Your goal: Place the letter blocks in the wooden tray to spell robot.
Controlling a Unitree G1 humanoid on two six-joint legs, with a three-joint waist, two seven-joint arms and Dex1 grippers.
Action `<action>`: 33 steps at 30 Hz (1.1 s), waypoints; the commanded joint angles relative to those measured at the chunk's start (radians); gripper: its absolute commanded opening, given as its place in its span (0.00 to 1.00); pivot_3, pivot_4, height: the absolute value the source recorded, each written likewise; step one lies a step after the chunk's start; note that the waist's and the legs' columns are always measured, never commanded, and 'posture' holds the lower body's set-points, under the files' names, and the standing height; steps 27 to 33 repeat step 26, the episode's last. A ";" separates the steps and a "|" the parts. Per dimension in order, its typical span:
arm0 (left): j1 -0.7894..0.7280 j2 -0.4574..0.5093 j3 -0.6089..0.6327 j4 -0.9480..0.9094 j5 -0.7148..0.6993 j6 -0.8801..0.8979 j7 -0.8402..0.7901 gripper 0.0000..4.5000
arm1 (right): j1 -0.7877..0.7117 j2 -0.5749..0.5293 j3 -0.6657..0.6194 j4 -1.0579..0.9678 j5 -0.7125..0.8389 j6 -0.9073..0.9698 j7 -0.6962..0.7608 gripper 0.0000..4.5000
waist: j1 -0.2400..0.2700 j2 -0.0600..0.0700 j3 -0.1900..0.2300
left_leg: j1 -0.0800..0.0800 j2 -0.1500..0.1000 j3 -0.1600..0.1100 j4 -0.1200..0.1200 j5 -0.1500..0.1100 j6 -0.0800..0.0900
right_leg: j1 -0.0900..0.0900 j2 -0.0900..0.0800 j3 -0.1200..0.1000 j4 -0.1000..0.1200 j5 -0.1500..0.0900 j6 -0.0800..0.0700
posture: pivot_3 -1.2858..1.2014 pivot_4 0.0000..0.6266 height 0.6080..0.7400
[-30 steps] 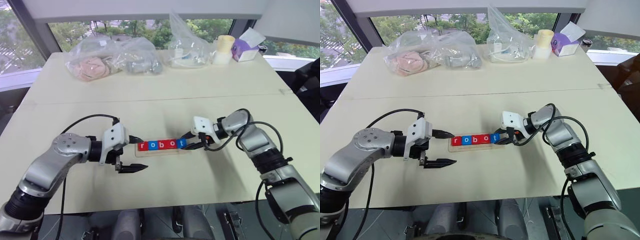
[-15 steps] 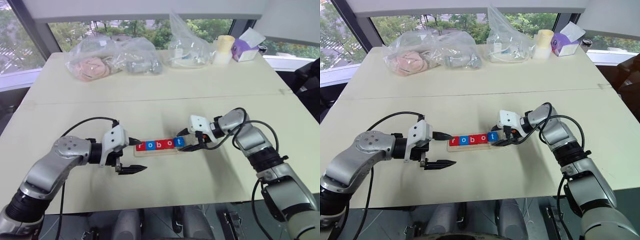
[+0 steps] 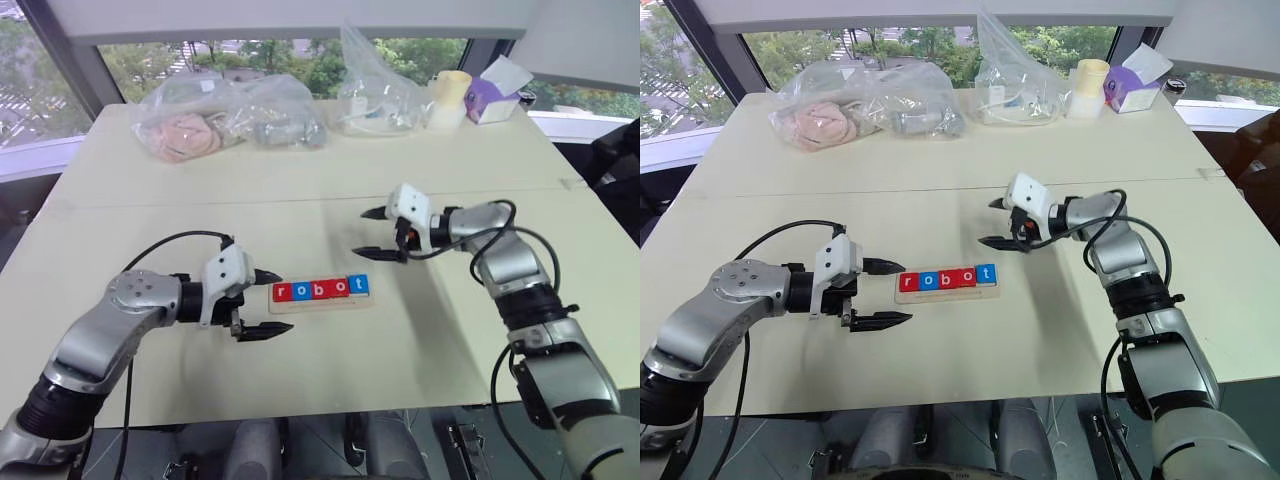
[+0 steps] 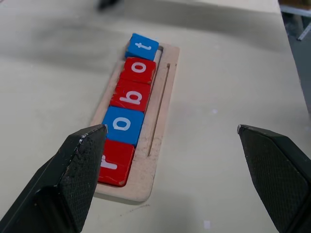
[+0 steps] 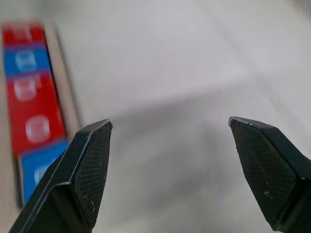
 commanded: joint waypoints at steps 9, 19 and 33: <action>-0.020 0.012 0.026 -0.035 -0.026 0.018 -0.003 1.00 | 0.024 0.016 -0.010 -0.049 0.033 -0.030 0.004 0.87 | -0.002 0.000 0.000 | 0.001 0.001 0.000 0.000 0.000 0.000 | -0.001 0.001 0.000 0.001 0.000 0.000 | 0.52 0.24 1.00; -0.022 0.011 0.066 -0.006 -0.049 0.055 0.027 1.00 | 0.028 -0.051 -0.101 -0.065 0.045 -0.012 -0.096 0.87 | 0.001 0.000 0.000 | 0.000 0.000 0.000 0.000 0.000 0.000 | 0.000 0.001 0.000 0.001 0.000 0.000 | 0.52 0.24 1.00; 0.120 0.099 0.207 -0.035 -0.112 0.102 0.003 1.00 | 0.431 -0.265 -0.255 -0.676 0.340 0.459 0.003 0.87 | 0.013 0.000 0.000 | 0.001 0.000 -0.001 -0.003 -0.001 0.000 | 0.000 0.000 0.000 0.001 -0.002 0.000 | 0.52 0.24 1.00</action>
